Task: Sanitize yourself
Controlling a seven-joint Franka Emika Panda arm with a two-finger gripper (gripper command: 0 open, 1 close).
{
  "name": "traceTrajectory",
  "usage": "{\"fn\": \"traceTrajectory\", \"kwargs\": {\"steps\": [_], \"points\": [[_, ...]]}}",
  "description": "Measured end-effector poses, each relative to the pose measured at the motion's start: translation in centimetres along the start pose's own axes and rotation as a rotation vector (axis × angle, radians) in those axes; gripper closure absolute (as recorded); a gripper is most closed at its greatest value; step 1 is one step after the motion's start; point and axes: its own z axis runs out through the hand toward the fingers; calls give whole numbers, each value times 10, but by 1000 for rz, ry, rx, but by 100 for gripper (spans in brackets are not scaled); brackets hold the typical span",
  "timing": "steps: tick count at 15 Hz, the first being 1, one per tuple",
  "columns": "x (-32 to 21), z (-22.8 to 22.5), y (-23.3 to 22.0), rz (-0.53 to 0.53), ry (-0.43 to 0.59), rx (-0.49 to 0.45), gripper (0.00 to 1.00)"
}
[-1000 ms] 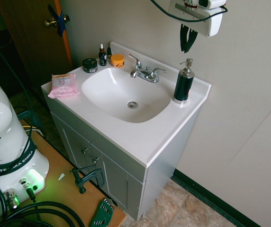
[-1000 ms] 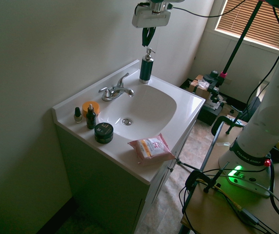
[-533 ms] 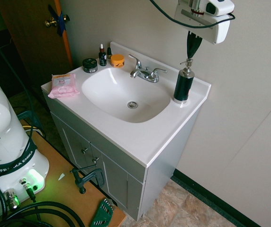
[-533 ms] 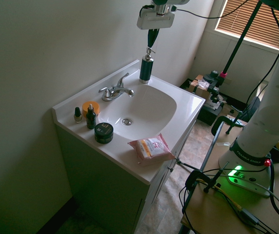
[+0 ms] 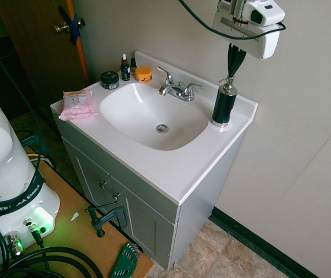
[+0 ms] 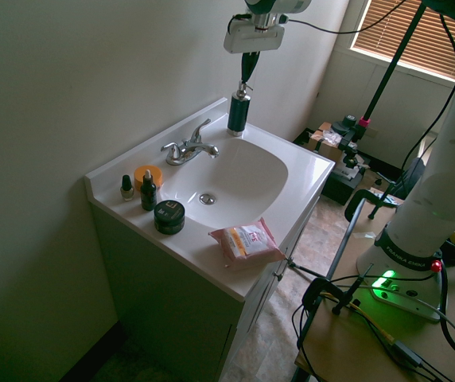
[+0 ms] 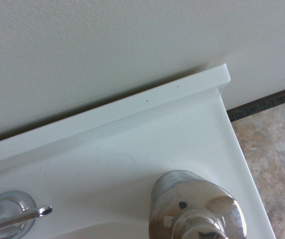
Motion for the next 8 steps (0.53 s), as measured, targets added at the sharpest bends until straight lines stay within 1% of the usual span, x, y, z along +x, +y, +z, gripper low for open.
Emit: {"fn": "traceTrajectory", "kwargs": {"steps": [4, 5, 8], "points": [[0, -1, 0, -5, -5, 12, 100], [0, -4, 0, -10, -9, 24, 0], [-8, -25, 9, -27, -26, 59, 0]]}}
